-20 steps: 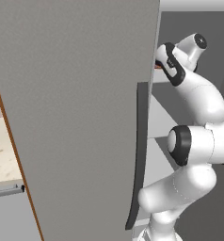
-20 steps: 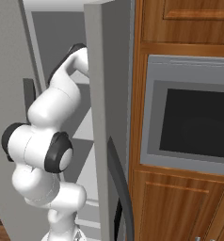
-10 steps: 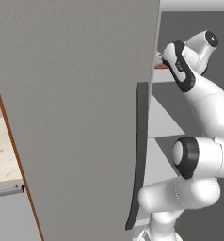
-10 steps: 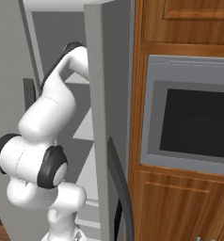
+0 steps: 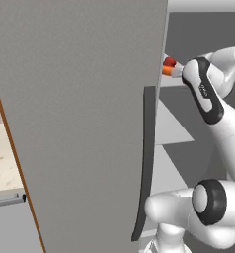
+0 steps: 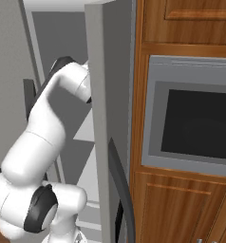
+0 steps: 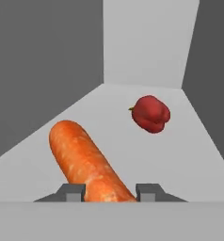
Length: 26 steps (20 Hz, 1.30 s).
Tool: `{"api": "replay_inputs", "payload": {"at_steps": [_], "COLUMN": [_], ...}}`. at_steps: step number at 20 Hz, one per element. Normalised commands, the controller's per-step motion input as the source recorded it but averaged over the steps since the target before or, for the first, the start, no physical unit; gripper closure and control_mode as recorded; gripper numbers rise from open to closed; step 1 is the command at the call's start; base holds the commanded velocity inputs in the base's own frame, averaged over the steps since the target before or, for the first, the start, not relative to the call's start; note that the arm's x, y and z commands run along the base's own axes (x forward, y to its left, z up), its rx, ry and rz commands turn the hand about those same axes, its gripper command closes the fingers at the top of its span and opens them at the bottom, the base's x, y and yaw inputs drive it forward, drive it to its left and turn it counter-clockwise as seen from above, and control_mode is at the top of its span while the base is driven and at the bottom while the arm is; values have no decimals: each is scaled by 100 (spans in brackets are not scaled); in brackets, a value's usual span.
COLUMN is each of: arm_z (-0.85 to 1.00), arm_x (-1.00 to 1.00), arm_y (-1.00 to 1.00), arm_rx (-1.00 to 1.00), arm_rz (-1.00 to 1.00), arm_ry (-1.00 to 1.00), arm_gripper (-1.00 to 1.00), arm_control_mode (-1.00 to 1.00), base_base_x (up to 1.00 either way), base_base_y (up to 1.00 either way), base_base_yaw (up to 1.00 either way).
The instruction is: Take the carrot, peach, and bell pepper from the freezer and place them in the bowl on the counter.
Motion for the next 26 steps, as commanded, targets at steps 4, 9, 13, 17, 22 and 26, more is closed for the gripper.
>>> {"api": "replay_inputs", "payload": {"at_steps": [4, 9, 13, 17, 22, 26], "arm_z": [0, 1, 12, 17, 20, 18], "arm_x": [-74, -73, -76, -66, -47, -47], "arm_y": [0, 11, 17, 14, 14, 12], "arm_rx": [-1, -4, -7, -6, -6, -4], "arm_rz": [-5, -9, -9, -9, -10, -11], "arm_ry": [-9, 0, 0, 0, 0, 0], "arm_gripper": [100, 100, 100, 100, 100, 100], "arm_control_mode": [-100, -100, -100, -100, -100, -100], "base_base_x": [0, 0, 0, 0, 0, 0], "base_base_y": [0, 0, 0, 0, 0, 0], "base_base_yaw": [0, 0, 0, 0, 0, 0]}}
